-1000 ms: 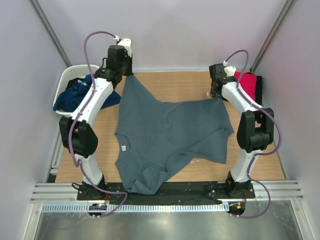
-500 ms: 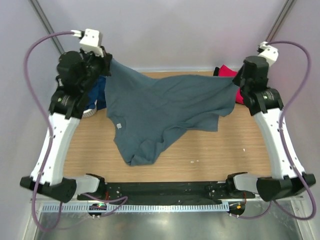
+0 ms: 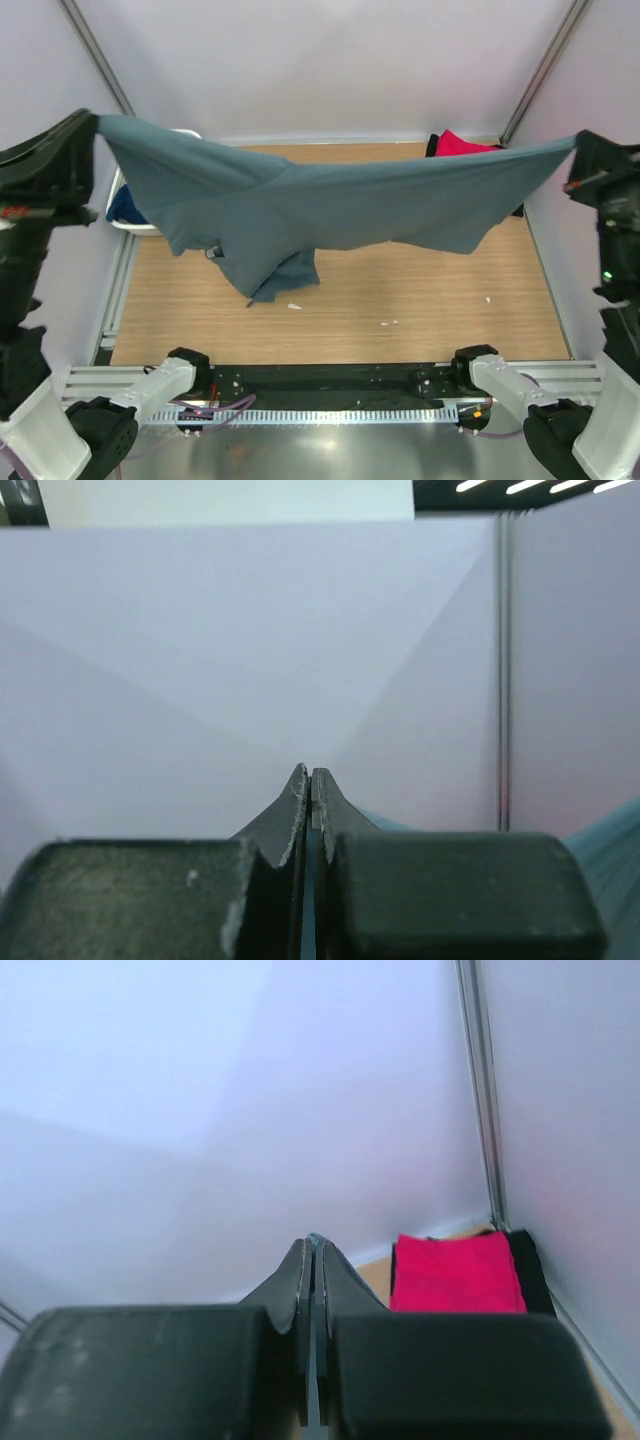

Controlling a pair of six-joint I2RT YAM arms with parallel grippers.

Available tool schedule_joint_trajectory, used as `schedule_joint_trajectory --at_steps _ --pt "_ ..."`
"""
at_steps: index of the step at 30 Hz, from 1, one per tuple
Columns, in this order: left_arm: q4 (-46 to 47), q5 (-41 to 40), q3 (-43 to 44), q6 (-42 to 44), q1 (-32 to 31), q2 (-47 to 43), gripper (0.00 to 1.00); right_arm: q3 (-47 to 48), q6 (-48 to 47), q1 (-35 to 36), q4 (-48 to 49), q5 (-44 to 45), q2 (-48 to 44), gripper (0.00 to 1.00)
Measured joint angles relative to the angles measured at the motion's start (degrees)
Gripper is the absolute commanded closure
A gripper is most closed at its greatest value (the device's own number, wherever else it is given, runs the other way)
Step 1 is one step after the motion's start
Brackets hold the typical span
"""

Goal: Fold and stack the t-shirts
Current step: Flatten the tshirt out

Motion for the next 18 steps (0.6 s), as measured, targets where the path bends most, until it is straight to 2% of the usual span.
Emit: schedule_joint_trajectory --at_steps 4,9,13,18 --pt "-1.01 2.51 9.75 -2.32 1.14 -0.02 1.00 10.54 -0.92 0.00 -3.10 -1.03 -0.35 0.99" --pt "-1.27 6.69 19.67 -7.13 5.66 -0.24 1.00 20.59 -1.73 -0.48 -7.56 -2.10 -0.31 0.99" --pt "-0.81 8.50 22.95 -9.92 8.04 -1.57 1.00 24.65 -1.90 -2.86 -9.03 -3.80 -0.31 0.99" --pt "-0.81 9.79 26.05 -12.33 8.46 -0.92 1.00 25.11 -2.05 -5.81 -10.27 -5.95 -0.09 0.99"
